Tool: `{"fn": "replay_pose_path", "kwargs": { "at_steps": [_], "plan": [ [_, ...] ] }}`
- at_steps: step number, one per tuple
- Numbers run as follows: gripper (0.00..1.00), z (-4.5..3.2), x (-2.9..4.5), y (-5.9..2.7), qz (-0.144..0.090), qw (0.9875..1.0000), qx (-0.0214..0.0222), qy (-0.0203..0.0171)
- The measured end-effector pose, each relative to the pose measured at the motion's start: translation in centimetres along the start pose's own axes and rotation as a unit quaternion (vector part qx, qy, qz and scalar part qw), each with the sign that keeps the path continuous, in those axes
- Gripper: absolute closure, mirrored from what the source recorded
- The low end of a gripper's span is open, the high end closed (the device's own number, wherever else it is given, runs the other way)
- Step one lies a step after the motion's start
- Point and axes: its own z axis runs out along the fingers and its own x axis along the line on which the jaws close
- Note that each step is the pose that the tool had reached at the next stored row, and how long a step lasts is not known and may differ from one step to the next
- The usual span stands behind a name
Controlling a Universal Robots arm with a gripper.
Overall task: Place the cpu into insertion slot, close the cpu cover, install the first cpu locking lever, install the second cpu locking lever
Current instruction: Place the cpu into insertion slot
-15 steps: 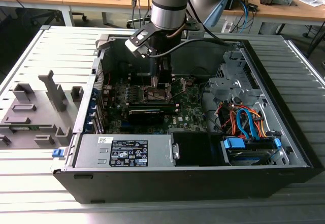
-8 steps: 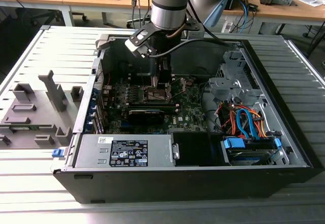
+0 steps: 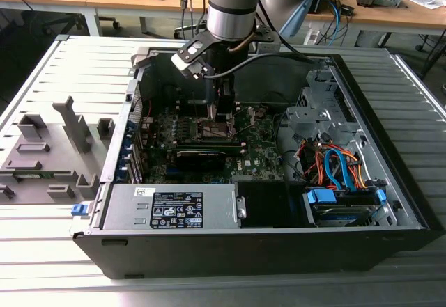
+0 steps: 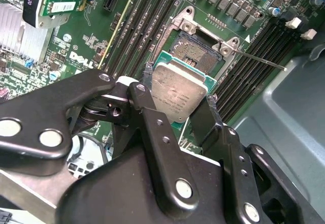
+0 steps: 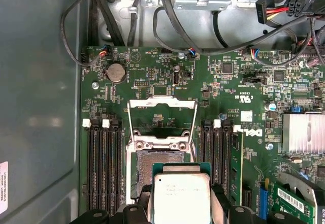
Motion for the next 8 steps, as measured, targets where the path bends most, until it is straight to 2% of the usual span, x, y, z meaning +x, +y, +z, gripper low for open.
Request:
{"fn": "replay_pose_path", "kwargs": {
  "at_steps": [8],
  "plan": [
    [0.46, 0.0, 0.0, 0.0, 0.003, 1.0, 0.0002, 0.0001]
  ]
}}
